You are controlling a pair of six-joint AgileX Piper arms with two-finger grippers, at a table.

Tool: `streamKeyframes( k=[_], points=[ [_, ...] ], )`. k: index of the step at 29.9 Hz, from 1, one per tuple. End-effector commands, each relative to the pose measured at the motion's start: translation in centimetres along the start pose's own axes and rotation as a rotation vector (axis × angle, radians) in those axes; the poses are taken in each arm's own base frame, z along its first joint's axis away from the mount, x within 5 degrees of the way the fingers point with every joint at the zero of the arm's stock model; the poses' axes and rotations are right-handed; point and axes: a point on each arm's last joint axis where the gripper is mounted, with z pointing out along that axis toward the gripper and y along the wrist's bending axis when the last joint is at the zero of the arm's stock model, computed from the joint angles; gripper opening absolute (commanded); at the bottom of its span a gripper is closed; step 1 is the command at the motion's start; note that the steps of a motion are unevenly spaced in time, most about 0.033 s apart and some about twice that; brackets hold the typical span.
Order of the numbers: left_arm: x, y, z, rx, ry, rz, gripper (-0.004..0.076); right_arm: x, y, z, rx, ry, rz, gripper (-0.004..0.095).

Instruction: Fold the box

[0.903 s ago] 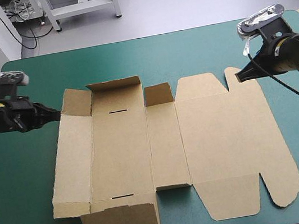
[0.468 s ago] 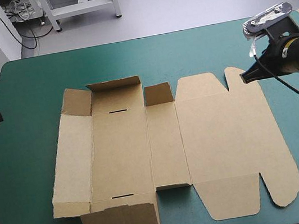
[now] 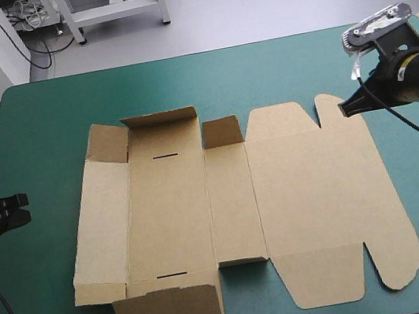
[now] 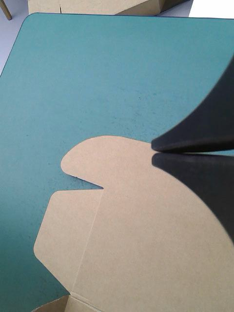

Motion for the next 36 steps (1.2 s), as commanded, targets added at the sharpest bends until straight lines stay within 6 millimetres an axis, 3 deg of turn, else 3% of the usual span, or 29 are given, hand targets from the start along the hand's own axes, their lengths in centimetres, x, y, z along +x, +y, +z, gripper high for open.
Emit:
streamKeyframes(
  k=[1,8,12,18,22,25,36],
  points=[
    [0.1,-0.1,0.1,0.013,-0.035,-0.018,0.0018,-0.4,-1.0,-2.1,0.059,-0.100,-0.010,-0.0021],
    [1.3,0.9,2.2,0.015,0.001,-0.085,0.0018,-0.4,-1.0,-2.1,0.061,-0.099,-0.011,-0.0021],
    [2.1,1.2,3.3,0.038,0.037,-0.118,0.0065,-0.4,-1.0,-2.1,0.061,-0.099,-0.015,-0.0021],
    [2.9,0.9,4.7,0.139,0.047,-0.125,0.0239,-0.4,-1.0,-2.1,0.061,-0.099,-0.017,-0.0021],
    [3.1,0.8,4.8,0.150,0.055,-0.120,0.0405,-0.4,-1.0,-2.1,0.058,-0.100,-0.016,-0.0021],
    [3.2,0.6,4.8,0.163,0.069,-0.118,0.0475,-0.4,-1.0,-2.1,0.058,-0.100,-0.016,-0.0021],
    [3.5,-1.0,5.1,0.268,0.127,-0.061,0.0486,-0.4,-0.9,-2.1,0.055,-0.100,-0.015,-0.0021]
  ],
)
